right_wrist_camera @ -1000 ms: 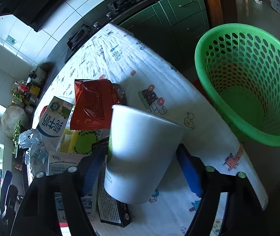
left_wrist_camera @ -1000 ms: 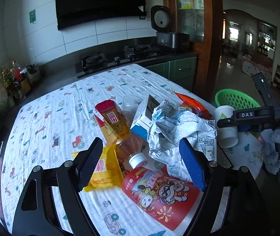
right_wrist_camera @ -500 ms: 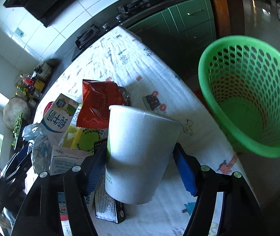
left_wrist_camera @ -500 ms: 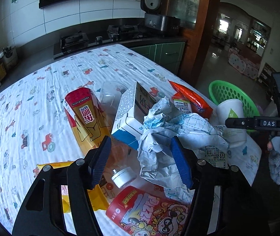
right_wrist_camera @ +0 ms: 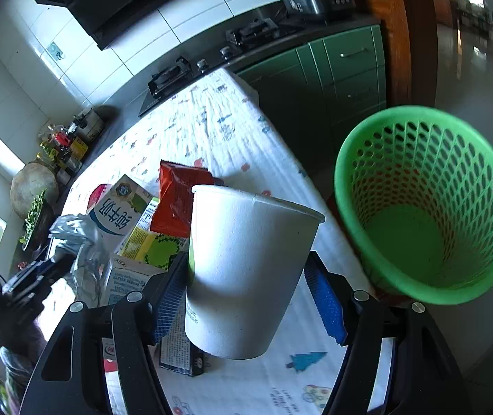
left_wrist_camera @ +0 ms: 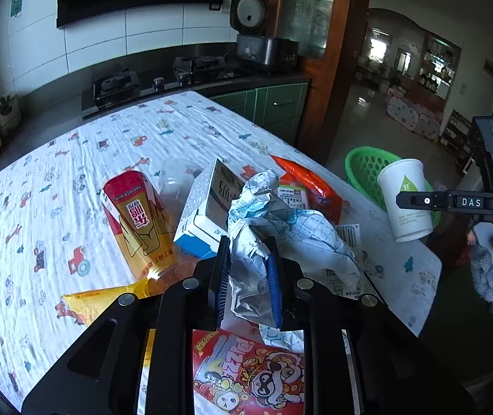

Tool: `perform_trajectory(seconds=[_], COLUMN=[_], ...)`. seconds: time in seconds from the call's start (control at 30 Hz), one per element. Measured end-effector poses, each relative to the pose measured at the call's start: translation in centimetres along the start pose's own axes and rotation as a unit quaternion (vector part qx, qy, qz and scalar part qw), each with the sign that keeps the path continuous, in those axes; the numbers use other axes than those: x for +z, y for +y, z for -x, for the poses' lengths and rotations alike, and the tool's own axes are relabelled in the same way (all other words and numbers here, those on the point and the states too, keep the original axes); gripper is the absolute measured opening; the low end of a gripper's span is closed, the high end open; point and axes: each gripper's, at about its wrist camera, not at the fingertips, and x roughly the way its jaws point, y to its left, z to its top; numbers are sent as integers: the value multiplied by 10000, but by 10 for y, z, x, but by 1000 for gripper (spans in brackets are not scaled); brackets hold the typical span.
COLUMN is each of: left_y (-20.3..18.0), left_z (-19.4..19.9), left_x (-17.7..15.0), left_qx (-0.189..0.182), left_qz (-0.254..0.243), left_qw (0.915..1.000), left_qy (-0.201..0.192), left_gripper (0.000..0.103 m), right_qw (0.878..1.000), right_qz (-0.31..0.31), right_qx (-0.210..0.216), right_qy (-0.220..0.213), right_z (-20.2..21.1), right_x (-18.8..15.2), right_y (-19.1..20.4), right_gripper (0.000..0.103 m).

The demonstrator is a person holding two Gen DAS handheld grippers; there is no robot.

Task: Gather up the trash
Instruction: 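Grasp the crumpled foil wrapper with the left gripper, then carry the foil over the green basket and open the left gripper while the right carries the cup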

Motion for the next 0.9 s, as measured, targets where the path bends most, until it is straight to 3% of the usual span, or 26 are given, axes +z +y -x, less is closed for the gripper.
perform_trajectory(seconds=[0.17, 0.37, 0.53, 0.9], left_y=[-9, -42, -93, -197], left_z=[24, 31, -1, -117], left_x=[16, 50, 72, 108], left_qx=[30, -342, -636, -1037], left_qz=[-56, -150, -403, -670], left_qw=[9997, 9987, 9969, 9910], left_qy=[-229, -347, -212, 518], left_gripper=[19, 19, 19, 19], right_qw=[9997, 9981, 9960, 9919], right_qz=[9, -53, -121, -268], right_qx=[-134, -453, -689, -1020], right_qy=[-199, -425, -561, -710], right_z=[17, 39, 57, 77], right_x=[9, 20, 26, 32], right_y=[-18, -52, -84, -152], right_gripper=[66, 66, 66, 66])
